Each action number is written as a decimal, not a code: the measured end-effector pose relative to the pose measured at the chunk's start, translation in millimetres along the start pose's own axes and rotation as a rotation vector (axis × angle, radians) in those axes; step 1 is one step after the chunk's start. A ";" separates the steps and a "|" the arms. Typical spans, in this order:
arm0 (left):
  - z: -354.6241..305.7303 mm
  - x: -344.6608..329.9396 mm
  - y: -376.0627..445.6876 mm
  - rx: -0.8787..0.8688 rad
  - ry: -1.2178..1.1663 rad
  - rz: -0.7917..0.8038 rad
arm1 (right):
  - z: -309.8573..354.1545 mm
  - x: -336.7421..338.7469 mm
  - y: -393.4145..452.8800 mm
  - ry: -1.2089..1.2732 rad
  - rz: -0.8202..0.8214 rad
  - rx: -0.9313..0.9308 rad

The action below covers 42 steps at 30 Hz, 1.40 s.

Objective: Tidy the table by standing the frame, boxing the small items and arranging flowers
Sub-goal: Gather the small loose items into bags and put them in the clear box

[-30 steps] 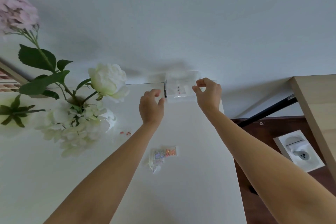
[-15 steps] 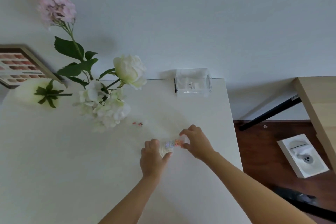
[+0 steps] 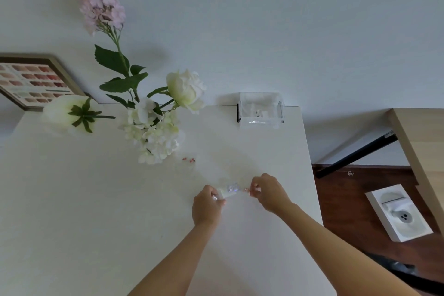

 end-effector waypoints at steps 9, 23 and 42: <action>15.6 35.1 7.3 -0.077 -0.064 -0.083 | 38.8 -6.8 9.1 -0.014 0.050 0.132; -13.6 68.1 65.1 -0.138 -0.133 -0.312 | 34.0 -14.0 10.1 -0.184 0.022 0.051; -8.8 54.4 72.1 0.017 0.032 -0.161 | 39.6 -26.7 14.4 -0.168 -0.011 0.023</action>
Point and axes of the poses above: each hand's wrist, its own y-axis towards the middle knuckle, its own x-axis out of the back of the hand, z = x × y, the point moved 4 cm from there along y, towards the middle knuckle, and after that the axes turned 2 degrees about z, right-handed, at the moved point
